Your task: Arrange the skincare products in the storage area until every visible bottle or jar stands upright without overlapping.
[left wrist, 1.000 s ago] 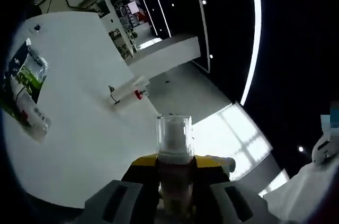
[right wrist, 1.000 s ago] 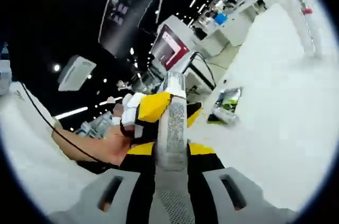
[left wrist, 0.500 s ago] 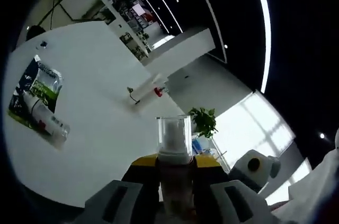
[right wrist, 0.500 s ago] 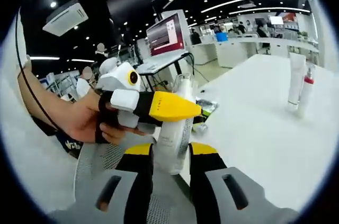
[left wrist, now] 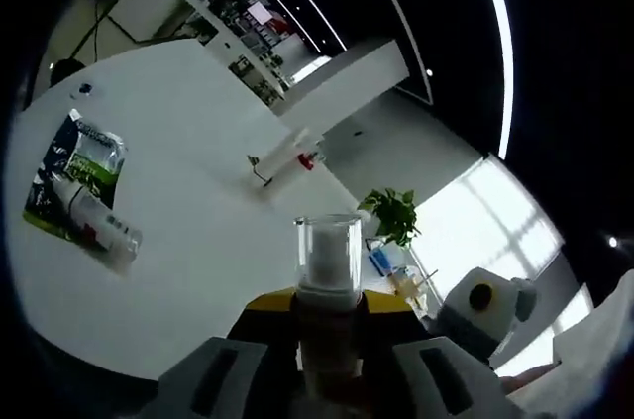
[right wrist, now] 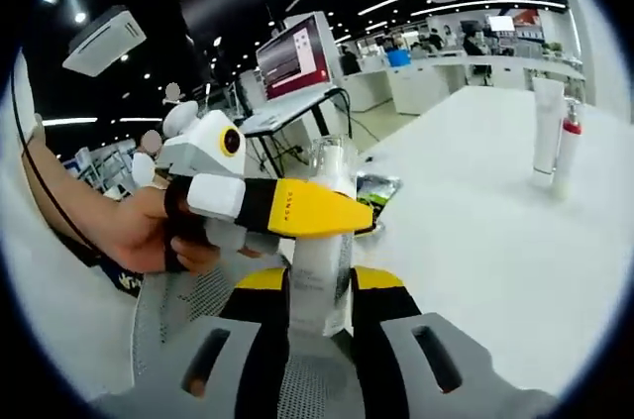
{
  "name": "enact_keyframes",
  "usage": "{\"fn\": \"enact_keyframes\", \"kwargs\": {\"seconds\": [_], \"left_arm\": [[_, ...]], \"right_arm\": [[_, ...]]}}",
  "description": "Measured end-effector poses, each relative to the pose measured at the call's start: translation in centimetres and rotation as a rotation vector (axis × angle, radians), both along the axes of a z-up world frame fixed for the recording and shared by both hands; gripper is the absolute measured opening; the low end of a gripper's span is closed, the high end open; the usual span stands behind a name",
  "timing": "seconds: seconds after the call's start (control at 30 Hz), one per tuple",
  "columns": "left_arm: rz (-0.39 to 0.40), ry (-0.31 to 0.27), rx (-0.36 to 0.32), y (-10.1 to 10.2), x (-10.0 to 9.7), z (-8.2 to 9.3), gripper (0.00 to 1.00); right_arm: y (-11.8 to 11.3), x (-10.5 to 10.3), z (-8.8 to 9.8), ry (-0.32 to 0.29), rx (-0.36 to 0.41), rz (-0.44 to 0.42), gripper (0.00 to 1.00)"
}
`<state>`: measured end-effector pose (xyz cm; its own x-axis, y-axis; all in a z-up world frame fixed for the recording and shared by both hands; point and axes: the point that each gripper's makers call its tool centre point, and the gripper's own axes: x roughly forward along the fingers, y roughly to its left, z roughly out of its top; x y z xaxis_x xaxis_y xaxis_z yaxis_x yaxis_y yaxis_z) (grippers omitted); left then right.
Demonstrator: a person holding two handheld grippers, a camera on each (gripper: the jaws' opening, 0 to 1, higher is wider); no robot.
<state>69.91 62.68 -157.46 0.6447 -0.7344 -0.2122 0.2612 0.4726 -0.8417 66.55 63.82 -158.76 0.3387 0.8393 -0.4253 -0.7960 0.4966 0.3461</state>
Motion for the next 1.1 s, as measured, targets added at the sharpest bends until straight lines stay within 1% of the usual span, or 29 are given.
{"fn": "enact_keyframes", "kwargs": {"seconds": [0.1, 0.13, 0.2, 0.23, 0.27, 0.3, 0.33, 0.37, 0.4, 0.43, 0.47, 0.5, 0.53, 0.57, 0.6, 0.63, 0.67, 0.8, 0.83, 0.9, 0.93, 0.97, 1.0, 1.03, 1.1], "left_arm": [[-0.009, -0.005, -0.035, 0.0, 0.0, 0.4, 0.23], [-0.014, -0.003, -0.041, 0.1, -0.1, 0.4, 0.23], [-0.027, -0.012, -0.059, 0.0, -0.2, 0.6, 0.23], [-0.030, -0.023, -0.080, 0.0, -0.2, 1.0, 0.22], [-0.041, -0.039, -0.113, -0.2, -0.3, 1.7, 0.22], [-0.041, -0.044, -0.128, -0.2, -0.3, 1.9, 0.23], [-0.051, -0.066, -0.165, -0.2, -0.4, 2.6, 0.23], [-0.064, -0.066, -0.168, -0.3, -0.6, 2.7, 0.23], [-0.070, -0.081, -0.178, -0.4, -0.7, 2.9, 0.24], [-0.085, -0.082, -0.195, -0.5, -0.9, 3.2, 0.24], [-0.104, -0.078, -0.218, -0.7, -1.1, 3.5, 0.25], [-0.107, -0.084, -0.239, -0.8, -1.2, 3.8, 0.25], [-0.132, -0.089, -0.268, -1.0, -1.5, 4.3, 0.27], [-0.148, -0.088, -0.285, -1.2, -1.8, 4.6, 0.27], [-0.136, -0.090, -0.301, -1.2, -1.7, 4.8, 0.27], [-0.143, -0.090, -0.297, -1.3, -1.8, 4.7, 0.27], [-0.168, -0.090, -0.306, -1.5, -2.1, 4.9, 0.27], [-0.171, -0.088, -0.343, -1.3, -2.2, 5.2, 0.27], [-0.168, -0.081, -0.370, -1.1, -2.2, 5.4, 0.27], [-0.178, -0.081, -0.432, -1.0, -2.3, 6.2, 0.26], [-0.183, -0.081, -0.456, -0.9, -2.4, 6.6, 0.26], [-0.191, -0.079, -0.465, -0.9, -2.5, 6.6, 0.26], [-0.192, -0.084, -0.473, -0.9, -2.5, 6.7, 0.26], [-0.207, -0.087, -0.491, -1.0, -2.7, 7.0, 0.26], [-0.215, -0.088, -0.502, -1.1, -2.8, 7.2, 0.25]], "right_arm": [[-0.2, 0.1, 0.4, 0.010, 0.022, -0.005, 0.19], [-0.1, 0.0, 0.4, 0.023, 0.033, -0.005, 0.19], [0.1, -0.5, 0.7, 0.111, 0.097, 0.002, 0.19], [0.2, -0.5, 1.1, 0.153, 0.141, -0.001, 0.19], [0.1, -0.5, 1.6, 0.206, 0.199, 0.004, 0.19], [0.1, -0.5, 1.8, 0.217, 0.214, 0.001, 0.19], [0.2, -0.8, 2.4, 0.250, 0.268, 0.025, 0.19], [0.1, -1.0, 2.6, 0.286, 0.292, 0.028, 0.19], [0.2, -1.2, 2.8, 0.295, 0.313, 0.043, 0.19], [0.3, -1.5, 3.0, 0.327, 0.340, 0.065, 0.19], [0.4, -2.0, 3.4, 0.392, 0.381, 0.086, 0.19], [0.5, -2.3, 3.7, 0.424, 0.418, 0.104, 0.19], [0.5, -2.7, 4.2, 0.486, 0.461, 0.134, 0.19], [0.4, -3.0, 4.5, 0.536, 0.495, 0.148, 0.19], [0.3, -2.8, 4.7, 0.533, 0.512, 0.147, 0.19], [0.2, -2.7, 4.4, 0.510, 0.493, 0.148, 0.19], [0.4, -3.1, 4.6, 0.518, 0.493, 0.164, 0.19], [0.6, -3.4, 4.9, 0.535, 0.521, 0.185, 0.19], [0.7, -3.4, 5.1, 0.546, 0.534, 0.185, 0.19], [0.7, -3.4, 5.8, 0.576, 0.587, 0.200, 0.19], [0.6, -3.6, 6.2, 0.608, 0.619, 0.212, 0.19], [0.4, -3.6, 6.4, 0.628, 0.633, 0.222, 0.19], [0.3, -3.5, 6.3, 0.616, 0.635, 0.221, 0.19], [0.2, -3.7, 6.5, 0.625, 0.649, 0.231, 0.19], [0.2, -3.8, 6.7, 0.629, 0.657, 0.241, 0.19]]}}
